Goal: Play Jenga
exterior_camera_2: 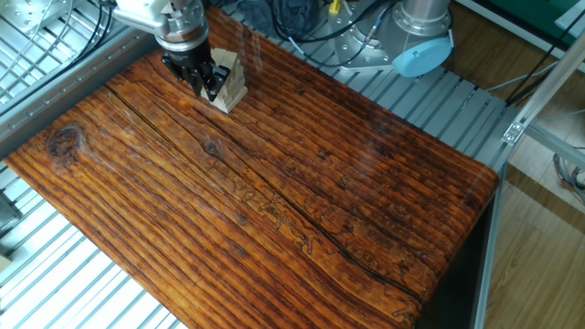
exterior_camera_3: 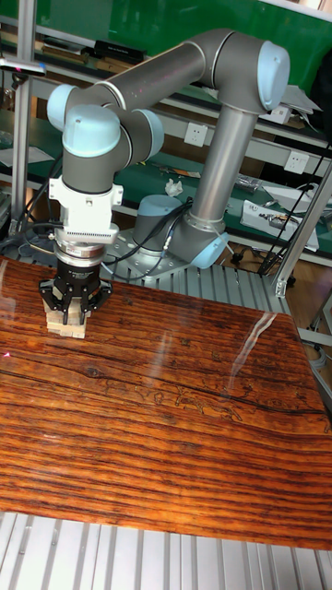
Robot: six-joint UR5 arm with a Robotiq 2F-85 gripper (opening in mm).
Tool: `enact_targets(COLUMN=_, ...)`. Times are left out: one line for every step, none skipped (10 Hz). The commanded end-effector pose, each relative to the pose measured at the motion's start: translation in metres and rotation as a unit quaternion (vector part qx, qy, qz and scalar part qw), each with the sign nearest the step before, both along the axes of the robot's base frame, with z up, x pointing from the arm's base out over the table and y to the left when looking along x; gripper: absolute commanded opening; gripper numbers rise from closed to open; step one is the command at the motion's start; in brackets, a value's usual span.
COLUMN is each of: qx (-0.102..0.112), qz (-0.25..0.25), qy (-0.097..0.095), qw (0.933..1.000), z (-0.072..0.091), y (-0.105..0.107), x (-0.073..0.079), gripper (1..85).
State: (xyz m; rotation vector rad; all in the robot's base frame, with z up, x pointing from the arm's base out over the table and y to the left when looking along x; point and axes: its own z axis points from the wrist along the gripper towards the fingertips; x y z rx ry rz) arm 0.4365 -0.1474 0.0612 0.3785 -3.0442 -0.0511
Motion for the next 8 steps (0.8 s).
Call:
enact_targets(qx=0.004, qz=-0.003, qy=-0.001, qw=1.0000, z=0.0025, y=0.0007, x=-0.0016, gripper=5.7)
enact_targets(qx=0.005, qz=-0.003, qy=-0.001, qw=1.0000, z=0.0025, y=0.0006, x=-0.0028, gripper=5.7)
enact_targets(qx=0.006, qz=-0.002, qy=-0.001, qw=1.0000, z=0.0022, y=0.0006, x=-0.0035, gripper=5.7)
enact_targets(qx=0.005, qz=-0.002, qy=-0.001, qw=1.0000, z=0.0021, y=0.0002, x=-0.0035, gripper=5.7)
enact_targets(qx=0.005, qz=-0.002, qy=-0.001, qw=1.0000, z=0.0019, y=0.0003, x=-0.0034, gripper=6.7)
enact_targets(qx=0.004, qz=-0.002, qy=-0.001, qw=1.0000, z=0.0017, y=-0.0002, x=-0.0035, gripper=9.3)
enact_targets(qx=0.004, qz=-0.002, qy=-0.002, qw=1.0000, z=0.0009, y=-0.0001, x=-0.0028, gripper=13.7)
enact_targets(qx=0.004, qz=-0.002, qy=-0.003, qw=1.0000, z=-0.0004, y=0.0001, x=-0.0013, gripper=17.3)
